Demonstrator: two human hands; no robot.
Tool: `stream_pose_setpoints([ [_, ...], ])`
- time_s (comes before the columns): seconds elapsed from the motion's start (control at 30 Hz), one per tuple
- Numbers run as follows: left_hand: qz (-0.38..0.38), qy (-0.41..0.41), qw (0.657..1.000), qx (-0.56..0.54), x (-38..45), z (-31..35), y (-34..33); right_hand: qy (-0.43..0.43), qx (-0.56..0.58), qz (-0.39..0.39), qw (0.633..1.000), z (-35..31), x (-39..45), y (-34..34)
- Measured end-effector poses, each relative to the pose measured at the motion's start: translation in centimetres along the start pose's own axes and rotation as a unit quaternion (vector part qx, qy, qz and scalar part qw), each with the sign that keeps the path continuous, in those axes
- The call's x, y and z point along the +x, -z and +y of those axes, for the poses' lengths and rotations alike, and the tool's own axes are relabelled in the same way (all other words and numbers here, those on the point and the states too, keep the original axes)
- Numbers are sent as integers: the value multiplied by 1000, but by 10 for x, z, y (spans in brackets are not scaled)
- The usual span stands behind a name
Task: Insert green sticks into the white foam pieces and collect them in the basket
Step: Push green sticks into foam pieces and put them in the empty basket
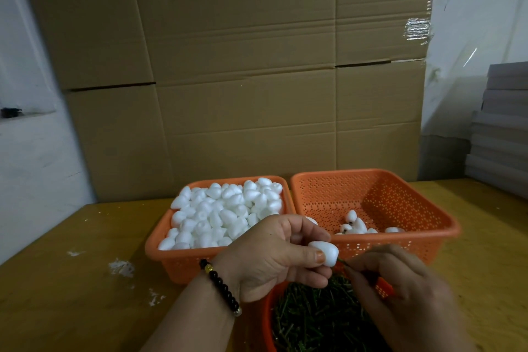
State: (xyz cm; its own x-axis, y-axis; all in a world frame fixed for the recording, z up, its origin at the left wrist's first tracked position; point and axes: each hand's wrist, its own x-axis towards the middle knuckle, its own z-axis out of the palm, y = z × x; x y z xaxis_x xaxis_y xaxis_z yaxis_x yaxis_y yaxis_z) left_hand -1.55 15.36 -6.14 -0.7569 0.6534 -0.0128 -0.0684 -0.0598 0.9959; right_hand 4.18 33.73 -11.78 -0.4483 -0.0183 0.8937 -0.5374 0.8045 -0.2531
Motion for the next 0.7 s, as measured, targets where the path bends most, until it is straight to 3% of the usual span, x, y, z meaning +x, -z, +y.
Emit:
stream_pose_setpoints([
  [0.7, -10, -1, 1000, 10, -1, 0, 1, -42, 40, -39, 998, -4, 0, 1],
])
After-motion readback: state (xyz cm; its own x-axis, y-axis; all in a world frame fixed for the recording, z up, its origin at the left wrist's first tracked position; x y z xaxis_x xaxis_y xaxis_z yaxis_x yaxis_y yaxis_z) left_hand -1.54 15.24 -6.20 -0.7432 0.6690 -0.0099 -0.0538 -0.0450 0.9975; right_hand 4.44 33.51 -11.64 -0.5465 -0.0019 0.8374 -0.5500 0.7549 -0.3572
